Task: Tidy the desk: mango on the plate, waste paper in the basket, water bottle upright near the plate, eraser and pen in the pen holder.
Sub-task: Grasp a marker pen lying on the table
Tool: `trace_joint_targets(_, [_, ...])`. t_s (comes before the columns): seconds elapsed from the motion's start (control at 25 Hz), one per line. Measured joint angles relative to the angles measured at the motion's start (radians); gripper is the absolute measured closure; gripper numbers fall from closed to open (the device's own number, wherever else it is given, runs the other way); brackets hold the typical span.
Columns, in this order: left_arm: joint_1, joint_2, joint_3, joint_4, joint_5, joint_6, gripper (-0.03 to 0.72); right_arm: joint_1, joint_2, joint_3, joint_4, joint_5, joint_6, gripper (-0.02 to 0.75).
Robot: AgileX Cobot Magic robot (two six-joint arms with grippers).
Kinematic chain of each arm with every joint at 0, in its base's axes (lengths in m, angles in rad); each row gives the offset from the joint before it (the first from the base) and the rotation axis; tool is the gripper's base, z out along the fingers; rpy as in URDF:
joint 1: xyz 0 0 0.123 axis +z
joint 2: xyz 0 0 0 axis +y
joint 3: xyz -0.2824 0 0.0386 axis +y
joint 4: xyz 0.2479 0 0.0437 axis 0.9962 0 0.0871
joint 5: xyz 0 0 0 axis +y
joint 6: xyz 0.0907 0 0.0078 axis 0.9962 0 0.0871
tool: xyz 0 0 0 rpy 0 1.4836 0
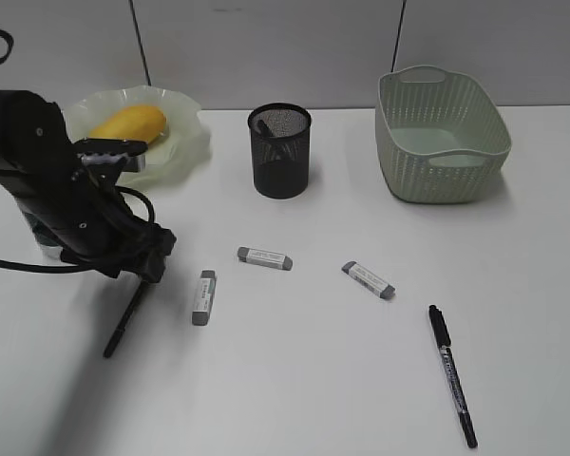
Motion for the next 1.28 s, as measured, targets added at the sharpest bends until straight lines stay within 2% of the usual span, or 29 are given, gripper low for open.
trace_joint_targets(0.52, [0.0, 0.029, -0.007, 0.032, 0.043, -0.044, 0.239, 0.0, 0.0, 0.001, 0.0, -0.015, 0.021, 0.201])
trace_joint_targets(0.8, [0.0, 0.089, -0.081, 0.037, 0.103, -0.049, 0.249, 0.0, 0.0, 0.001, 0.0, -0.018, 0.022, 0.201])
trace_joint_targets(0.88, [0.0, 0.092, -0.087, 0.038, 0.103, -0.049, 0.289, 0.0, 0.0, 0.001, 0.0, -0.018, 0.024, 0.201])
trace_joint_targets(0.92, [0.0, 0.093, -0.088, 0.042, 0.101, -0.049, 0.336, 0.0, 0.0, 0.001, 0.0, -0.018, 0.024, 0.201])
trace_joint_targets(1.04, [0.0, 0.097, -0.088, 0.05, 0.091, -0.049, 0.567, 0.0, 0.0, 0.001, 0.0, -0.019, 0.024, 0.201])
trace_joint_targets(1.08, [0.0, 0.097, -0.088, 0.047, 0.083, -0.049, 0.59, 0.0, 0.0, 0.001, 0.0, -0.019, 0.024, 0.201])
trace_joint_targets(1.28, [-0.001, 0.082, -0.087, 0.039, 0.065, -0.049, 0.589, 0.0, 0.0, 0.001, 0.0, -0.019, 0.024, 0.201])
